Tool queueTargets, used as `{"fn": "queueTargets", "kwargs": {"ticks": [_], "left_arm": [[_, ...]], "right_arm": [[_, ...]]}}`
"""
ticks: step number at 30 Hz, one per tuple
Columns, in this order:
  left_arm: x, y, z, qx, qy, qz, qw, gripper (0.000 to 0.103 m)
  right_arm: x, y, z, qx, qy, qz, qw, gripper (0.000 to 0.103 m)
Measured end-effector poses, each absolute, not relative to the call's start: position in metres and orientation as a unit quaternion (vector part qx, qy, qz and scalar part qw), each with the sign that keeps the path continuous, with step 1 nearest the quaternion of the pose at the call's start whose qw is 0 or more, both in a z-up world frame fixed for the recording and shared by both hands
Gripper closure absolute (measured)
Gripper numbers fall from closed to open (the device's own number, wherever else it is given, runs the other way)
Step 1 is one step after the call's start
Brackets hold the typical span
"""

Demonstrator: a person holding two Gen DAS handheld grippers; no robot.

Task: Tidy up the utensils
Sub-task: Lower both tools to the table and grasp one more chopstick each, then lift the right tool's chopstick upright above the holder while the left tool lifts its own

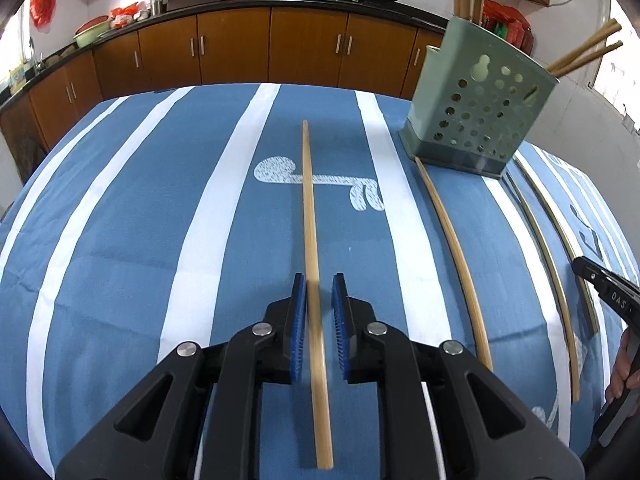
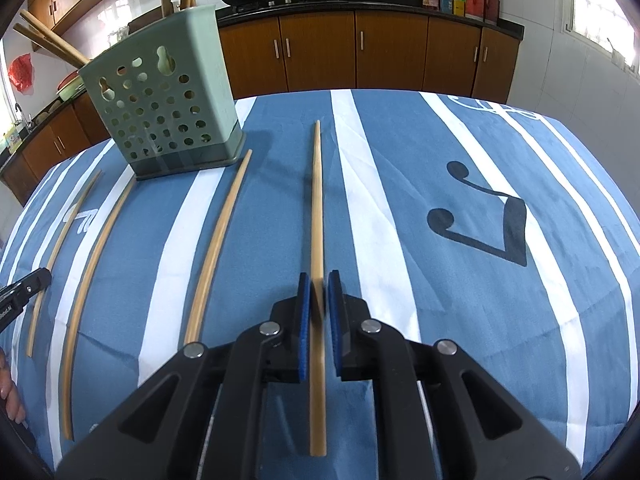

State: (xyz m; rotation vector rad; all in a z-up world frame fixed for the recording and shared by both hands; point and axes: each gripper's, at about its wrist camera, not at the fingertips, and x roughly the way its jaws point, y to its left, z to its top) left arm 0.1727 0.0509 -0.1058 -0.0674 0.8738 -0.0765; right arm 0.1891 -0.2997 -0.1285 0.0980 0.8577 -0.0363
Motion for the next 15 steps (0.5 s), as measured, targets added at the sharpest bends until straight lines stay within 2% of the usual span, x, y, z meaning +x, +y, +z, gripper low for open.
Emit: {"fn": "queueTargets", "kwargs": {"ticks": [5, 7, 9, 15], "left_arm": [[0.167, 0.05, -0.106, -0.03, 0.423, -0.041, 0.905, 0.089], [0.166, 0.05, -0.106, -0.024, 0.424, -0.039, 0.905, 0.094], [0.166, 0.051, -0.105, -0.016, 0.427, -0.039, 0.903, 0.095], [0.162, 0.061, -0.085, -0.035, 0.412, -0.041, 0.91, 0.095]], "right_arm": [[0.187, -0.3, -0.129, 0.047, 0.416, -0.016, 0.908, 0.093], [0.187, -0.302, -0.128, 0.05, 0.416, -0.014, 0.908, 0.095], [0.186, -0.304, -0.127, 0.055, 0.418, -0.015, 0.907, 0.095], [0.174, -0.314, -0.1, 0.074, 0.383, -0.012, 0.921, 0.095]]}}
